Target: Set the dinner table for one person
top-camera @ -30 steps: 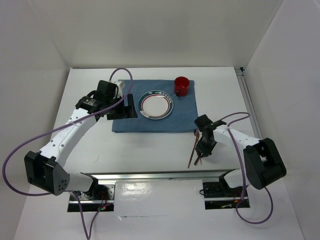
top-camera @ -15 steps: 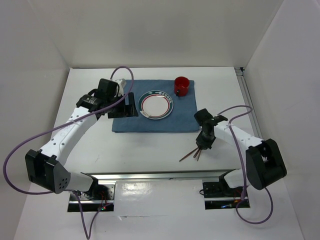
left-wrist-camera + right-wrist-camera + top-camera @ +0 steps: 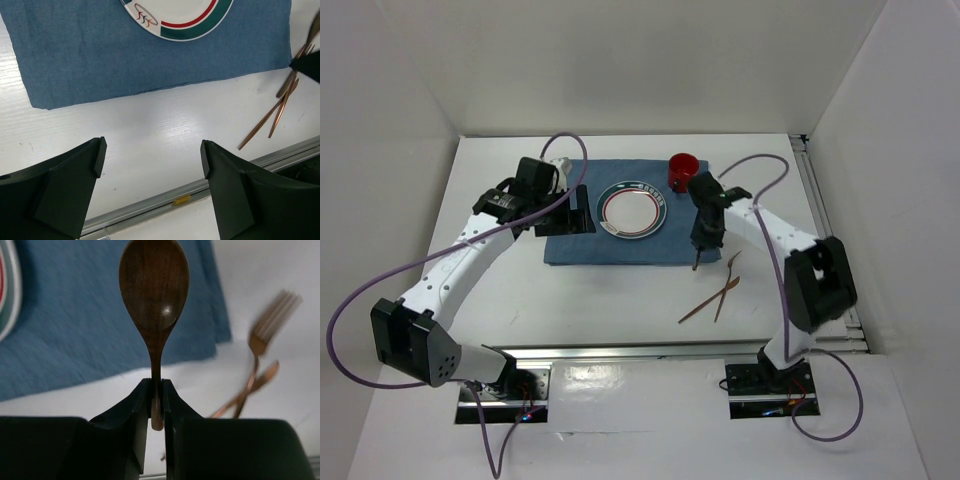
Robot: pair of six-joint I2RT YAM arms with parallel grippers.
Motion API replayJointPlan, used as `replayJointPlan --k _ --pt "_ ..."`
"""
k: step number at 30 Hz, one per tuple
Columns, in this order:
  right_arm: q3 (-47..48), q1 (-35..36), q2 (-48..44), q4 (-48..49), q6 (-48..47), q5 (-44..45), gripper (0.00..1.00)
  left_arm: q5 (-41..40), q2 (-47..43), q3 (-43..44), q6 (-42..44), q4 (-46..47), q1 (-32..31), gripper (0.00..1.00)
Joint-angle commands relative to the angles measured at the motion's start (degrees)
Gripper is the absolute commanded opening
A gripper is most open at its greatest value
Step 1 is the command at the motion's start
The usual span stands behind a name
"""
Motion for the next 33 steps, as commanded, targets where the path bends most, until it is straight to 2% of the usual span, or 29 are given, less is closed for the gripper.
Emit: replayJointPlan --k 1,4,11,14,15,17,18,19,21,24,29,33 --pt "8.7 0.5 8.2 3.8 -9.2 0.4 0.0 -1.2 0.1 3.0 1.6 -0.3 -0.2 0.94" --pt "14.8 -0.6 14.4 5.4 -13.2 -2.1 0.0 -1.8 0.1 3.0 1.6 -0.3 -0.2 0.94" --pt "24.5 -1.6 26.2 5.9 -14.8 -2.1 0.0 -2.4 0.1 3.5 1.6 -0.8 -0.2 0.94" --pt "26.4 -1.6 28.9 6.5 -15.3 -2.6 0.08 -2.4 0.1 4.0 1.6 -1.4 -0.2 0.94" --pt "27.0 -1.6 29.4 6.0 -15.3 -2.6 0.15 -2.9 0.1 4.0 1.6 -1.4 -0.2 0.94" --pt "27.8 -1.6 29.9 5.5 -15.3 -2.6 0.21 -2.9 0.7 4.0 1.6 -1.4 -0.2 0.94" --pt "27.8 -1.6 29.3 4.9 -15.3 -2.6 0.39 -2.9 0.7 4.0 1.6 -1.4 -0.2 0.94" --pt "27.2 -1.6 28.6 4.9 -15.3 -2.6 0.46 -2.9 0.7 4.0 1.6 -1.4 -0.2 0.94" --pt "25.2 -1.6 25.1 5.7 -14.7 -3.1 0.51 -2.4 0.7 4.0 1.6 -1.4 -0.2 0.94" --pt "21.4 -3.8 18.6 8.2 -14.2 -7.8 0.52 -2.4 0.7 4.0 1.6 -1.4 -0.2 0.94" --pt "13.7 -7.8 8.1 7.7 -11.9 -6.4 0.55 -1.8 1.2 4.0 1.6 -1.4 -0.2 0.94" --pt "-3.1 -10.7 -4.5 7.1 -9.3 -6.4 0.53 -1.8 1.2 3.5 1.6 -0.8 -0.2 0.94"
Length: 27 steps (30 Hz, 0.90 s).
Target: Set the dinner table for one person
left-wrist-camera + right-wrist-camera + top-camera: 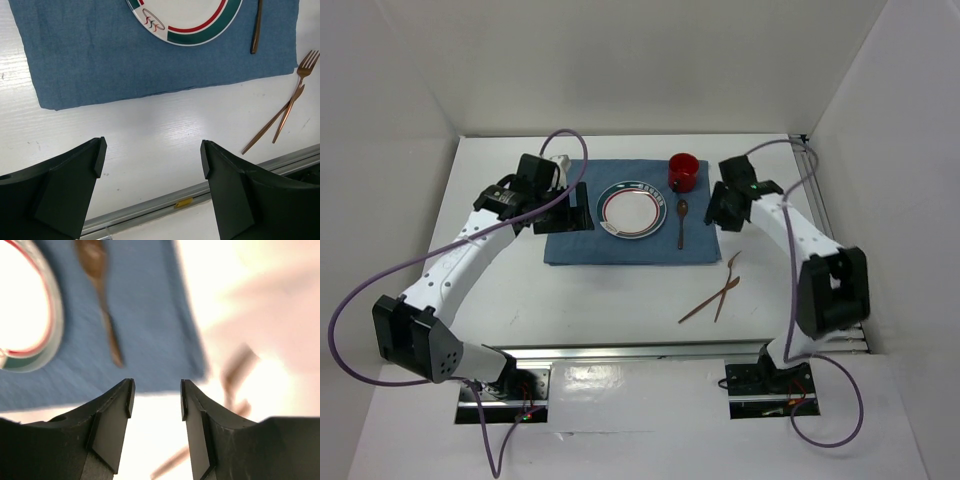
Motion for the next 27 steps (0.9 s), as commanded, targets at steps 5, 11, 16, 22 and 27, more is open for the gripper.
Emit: replayJointPlan --k 5,11,16,22,27 --pt "-23.2 -3.9 -16.1 1.4 5.6 -1.9 0.53 1.3 0.1 1.5 1.6 1.9 -0.2 0.94" --pt "-28.6 -5.1 -15.7 4.5 5.4 -3.1 0.41 1.9 0.7 1.5 2.1 1.9 -0.2 0.94" --pt "-29.1 -5.7 -10.7 6.6 4.2 -4.2 0.4 1.9 0.7 0.9 1.6 1.4 -0.2 0.94" --pt "-29.7 -5.7 -8.5 8.6 3.6 -4.2 0.36 1.9 0.7 0.9 1.1 1.4 -0.2 0.94" --pt "-29.7 -5.7 -8.5 8.6 3.1 -3.7 0.15 1.9 0.7 1.5 1.1 1.4 -0.2 0.94"
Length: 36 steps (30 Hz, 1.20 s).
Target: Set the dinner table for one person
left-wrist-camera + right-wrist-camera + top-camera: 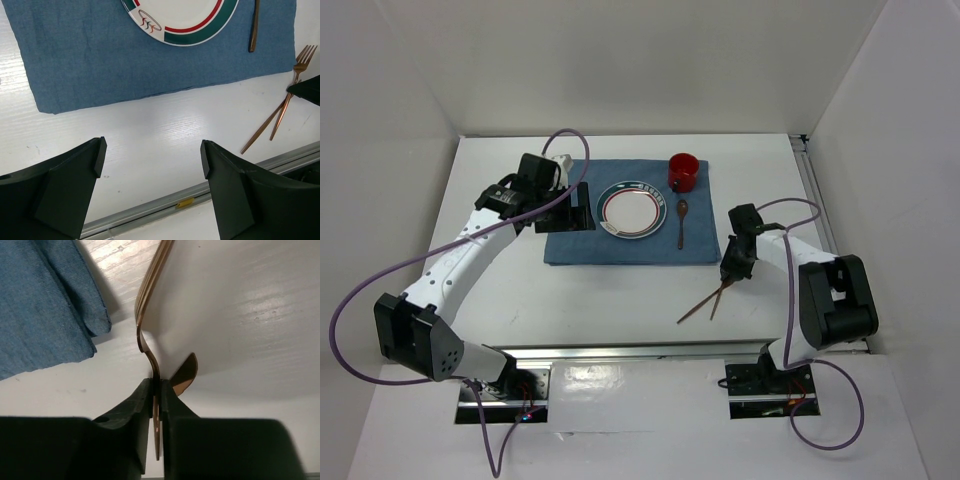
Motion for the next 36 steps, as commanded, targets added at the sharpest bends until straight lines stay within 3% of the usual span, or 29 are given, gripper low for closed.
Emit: replayJointPlan --k 1,4,13,19,23,28,33,36 --pt "-0.2 -0.3 0.3 1.8 -0.4 0.4 0.11 0.9 0.1 1.5 0.1 0.7 -0.2 0.94" --pt "0.5 -0.3 -1.6 -0.2 0.1 1.0 0.0 1.4 0.6 2.0 0.1 0.7 -0.2 0.94" --pt "10.5 6.5 -7.5 -11.6 0.7 5.2 0.0 -0.9 0.6 5.9 0.6 -1.7 -0.2 0.94" --pt "21.9 16.8 -3.4 -9.7 3.1 0.0 0.0 -8.1 1.8 12.6 -3.7 -8.4 -0.2 0.94" --pt "33.1 22.6 9.3 -4.4 3.7 -2.4 0.0 -13.6 1.8 15.6 -8.2 -12.7 -0.2 0.97" --pt "57.3 27.7 26.6 -3.8 -0.2 -3.1 0.0 -19.5 -2.6 15.9 -14.1 -14.6 -0.2 1.0" --pt "79.4 29.3 44.3 -4.4 -0.2 -4.5 0.0 -23.8 -9.7 9.4 -21.1 -14.0 0.3 1.0" --pt "85.6 29.8 51.2 -3.9 1.1 -6.3 0.0 -24.3 -16.2 5.7 -22.9 -10.1 0.3 1.0"
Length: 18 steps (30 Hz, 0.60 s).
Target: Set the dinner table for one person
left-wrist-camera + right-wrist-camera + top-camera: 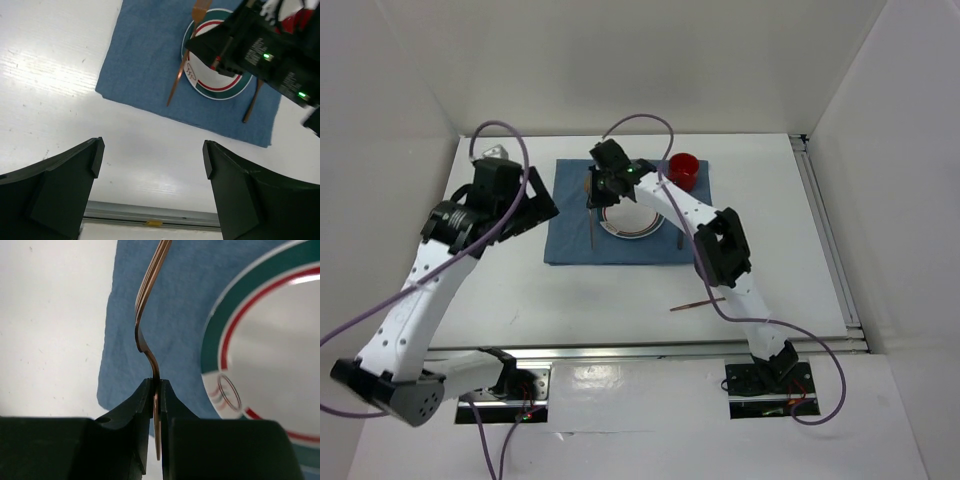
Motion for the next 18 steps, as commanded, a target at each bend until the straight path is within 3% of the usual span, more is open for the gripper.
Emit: replayJointPlan --k 1,14,15,16,17,18 --pt "8.6 0.1 4.9 2.4 0.5 -2.2 0.0 -2.9 -7.0 -3.7 -4.7 3.4 0.8 1.0" --pt "13.3 -0.4 15.1 13.3 6.4 -4.2 0.0 0.7 -8.1 -6.2 -3.5 3.3 0.8 1.0" --pt "13.3 -0.4 15.6 14.8 6.9 -4.2 0.12 1.2 -8.1 -6.2 -3.0 3.3 0.8 1.0" --pt "13.3 -0.4 15.6 14.8 7.5 -4.2 0.12 1.2 -8.1 -6.2 -2.3 3.3 0.8 1.0" --pt "13.3 -0.4 15.6 15.7 7.5 -3.7 0.26 1.2 -8.1 -6.2 -2.3 3.3 0.8 1.0" --pt "12.6 -0.4 15.6 16.3 7.5 -3.7 0.28 0.7 -8.1 -6.2 -2.3 2.1 0.8 1.0"
